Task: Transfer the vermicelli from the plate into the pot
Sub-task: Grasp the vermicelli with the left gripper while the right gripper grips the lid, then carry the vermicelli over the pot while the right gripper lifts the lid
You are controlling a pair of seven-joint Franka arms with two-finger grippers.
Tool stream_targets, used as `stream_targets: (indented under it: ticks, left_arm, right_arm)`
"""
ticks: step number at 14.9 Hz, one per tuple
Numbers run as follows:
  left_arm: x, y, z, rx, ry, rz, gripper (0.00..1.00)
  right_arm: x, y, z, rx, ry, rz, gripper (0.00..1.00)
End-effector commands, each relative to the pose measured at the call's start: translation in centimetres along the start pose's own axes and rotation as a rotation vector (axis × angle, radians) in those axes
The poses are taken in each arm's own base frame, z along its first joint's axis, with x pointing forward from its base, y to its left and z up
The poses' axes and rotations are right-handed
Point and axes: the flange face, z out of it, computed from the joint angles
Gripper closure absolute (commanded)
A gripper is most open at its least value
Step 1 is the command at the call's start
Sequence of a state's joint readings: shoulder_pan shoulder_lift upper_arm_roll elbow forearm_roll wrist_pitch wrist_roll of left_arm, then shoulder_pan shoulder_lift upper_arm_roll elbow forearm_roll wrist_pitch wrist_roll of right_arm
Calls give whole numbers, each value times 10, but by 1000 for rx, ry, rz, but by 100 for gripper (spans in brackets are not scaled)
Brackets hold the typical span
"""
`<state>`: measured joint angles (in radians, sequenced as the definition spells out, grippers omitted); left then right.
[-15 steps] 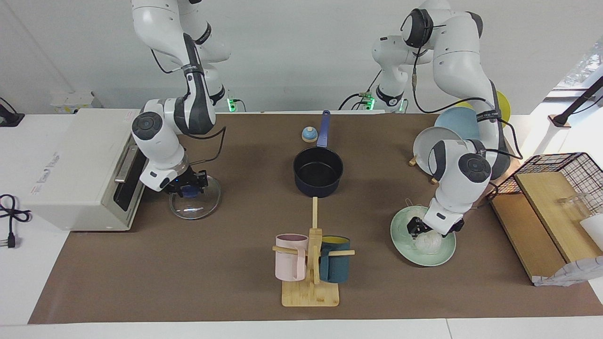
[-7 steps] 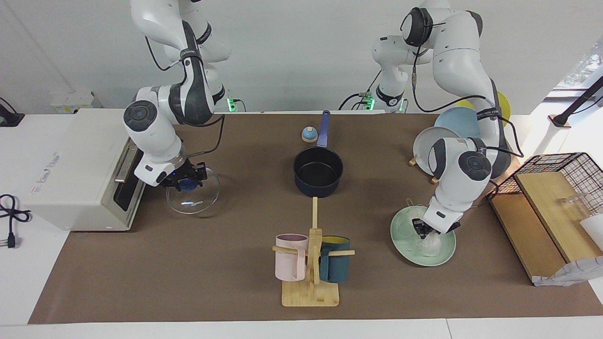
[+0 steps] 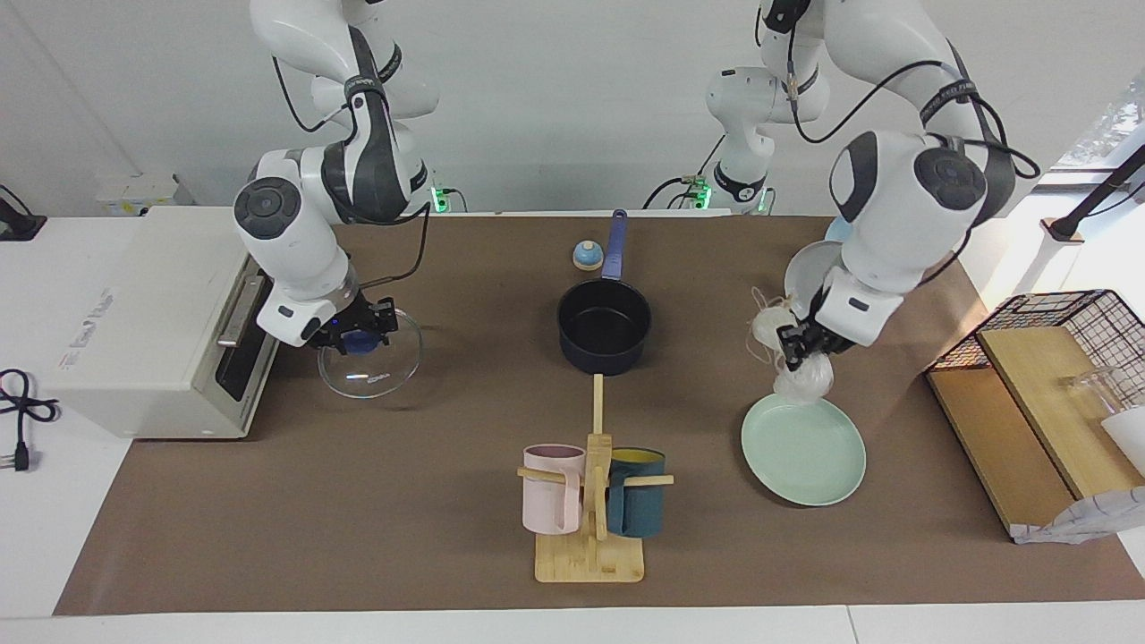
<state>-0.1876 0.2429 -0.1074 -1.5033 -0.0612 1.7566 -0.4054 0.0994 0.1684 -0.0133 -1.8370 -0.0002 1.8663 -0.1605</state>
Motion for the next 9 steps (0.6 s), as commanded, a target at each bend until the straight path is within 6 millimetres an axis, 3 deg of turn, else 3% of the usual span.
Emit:
stream_targets:
  ticks: [1,3,5,7,9]
  left_arm:
    - [-66,64,-20,-5,-65,-63,100]
    - [-115,114,-7,15,-83,-57,100]
    - [-158,141,21,34,-95,-28,100]
    - [-183,156,59,30,-80,-39,100]
    - [-191,164,81,15,-61,-44,100]
  right_arm:
    - [-3,-1,-34,-10,-7,11,100]
    - [-5,-18,-54,-13,-1,3,100]
    - [-11,-35,-71,-18,12,26,100]
    - [-13,-55,-75,-22,9,8,100]
    - [-12,-67,-80,-25,21,39,100]
